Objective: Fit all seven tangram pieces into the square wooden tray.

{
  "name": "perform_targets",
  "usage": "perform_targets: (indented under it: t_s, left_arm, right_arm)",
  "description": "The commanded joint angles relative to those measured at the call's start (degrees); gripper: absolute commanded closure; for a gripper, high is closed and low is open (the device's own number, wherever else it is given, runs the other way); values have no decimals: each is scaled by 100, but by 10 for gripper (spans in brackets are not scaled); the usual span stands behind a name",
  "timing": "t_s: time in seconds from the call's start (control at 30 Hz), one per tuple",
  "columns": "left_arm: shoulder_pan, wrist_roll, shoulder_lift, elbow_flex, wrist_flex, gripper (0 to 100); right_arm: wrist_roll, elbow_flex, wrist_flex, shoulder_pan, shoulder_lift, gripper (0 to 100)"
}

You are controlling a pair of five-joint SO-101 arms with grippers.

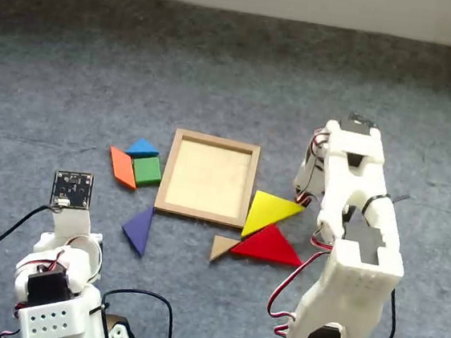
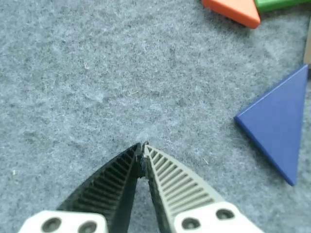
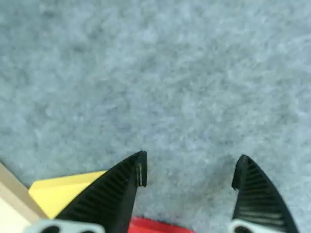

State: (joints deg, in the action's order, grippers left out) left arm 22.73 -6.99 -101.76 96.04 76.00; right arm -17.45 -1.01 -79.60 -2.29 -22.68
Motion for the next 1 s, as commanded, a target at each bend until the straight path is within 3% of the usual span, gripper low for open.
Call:
perform_targets:
  t_s: [0.0, 0.27, 0.5, 0.63, 0.77, 0.97]
  left_arm:
    - [40, 35, -259, 110, 26, 993]
    - [40, 35, -259, 110, 26, 993]
    - [40, 35, -259, 110, 26, 993]
    - [40, 35, -259, 110, 26, 993]
    - [40, 35, -259, 110, 26, 993]
    - [40, 35, -259, 110, 26, 993]
  right_arm:
    - [167, 725, -752, -321, 136, 713]
    - [176, 1912, -2026, -769, 145, 713]
    - [185, 1349, -1868, -1191, 1051, 713]
    - [132, 57, -1051, -1508, 2018, 713]
    - [132, -1437, 400, -1516, 2791, 713]
    - [105, -2747, 1903, -1543, 2976, 713]
